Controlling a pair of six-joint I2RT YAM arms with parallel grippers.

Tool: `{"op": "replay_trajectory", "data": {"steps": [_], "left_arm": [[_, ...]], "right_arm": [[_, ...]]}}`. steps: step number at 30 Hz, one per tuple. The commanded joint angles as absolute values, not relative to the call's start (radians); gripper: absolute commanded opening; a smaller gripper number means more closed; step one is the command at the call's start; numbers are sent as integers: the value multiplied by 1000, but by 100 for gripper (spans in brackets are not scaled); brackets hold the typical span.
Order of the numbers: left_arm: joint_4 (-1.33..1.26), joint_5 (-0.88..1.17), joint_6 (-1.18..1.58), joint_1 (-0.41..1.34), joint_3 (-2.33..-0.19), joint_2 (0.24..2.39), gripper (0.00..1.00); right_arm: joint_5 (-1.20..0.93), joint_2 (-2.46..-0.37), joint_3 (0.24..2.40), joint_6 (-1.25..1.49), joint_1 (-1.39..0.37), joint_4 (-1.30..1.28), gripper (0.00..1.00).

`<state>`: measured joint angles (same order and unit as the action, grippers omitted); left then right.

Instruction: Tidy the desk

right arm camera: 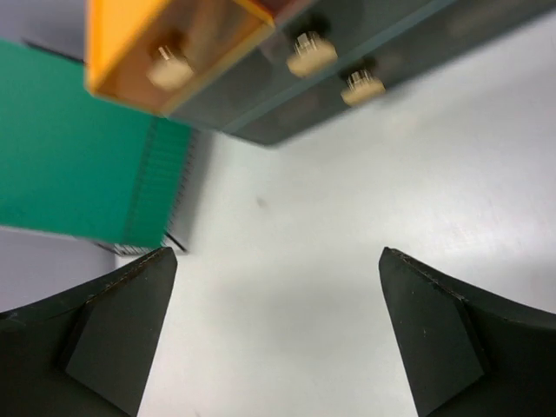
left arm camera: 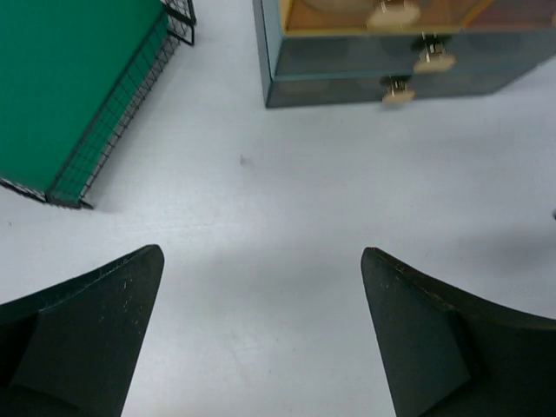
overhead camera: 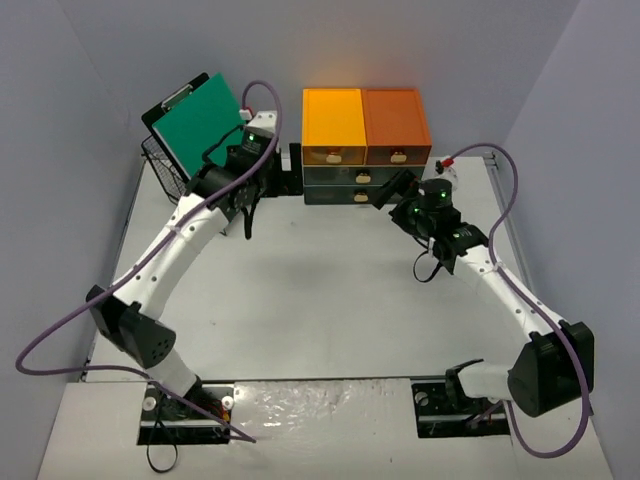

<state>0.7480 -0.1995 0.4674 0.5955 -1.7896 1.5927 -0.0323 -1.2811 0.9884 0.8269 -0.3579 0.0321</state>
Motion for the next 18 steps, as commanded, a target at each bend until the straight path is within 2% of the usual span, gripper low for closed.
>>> {"op": "replay_trajectory", "data": {"steps": [1,5,8,18], "left_arm": [[800,-406,496,686,-1563,1446,97],[879,-483,580,701,-1348,1313,97],[892,-514,589,696,-1267,1234,97],[908,-555,575,684,-1234,1215,97]], "right_arm": [[108,-1223,939,752,-435,-193,100],[148,-1160,873,764,-448,-245,100],[158,-1136,846,757,-452,-272,100],[172,-1155,871,719,-456,-302,100]]}}
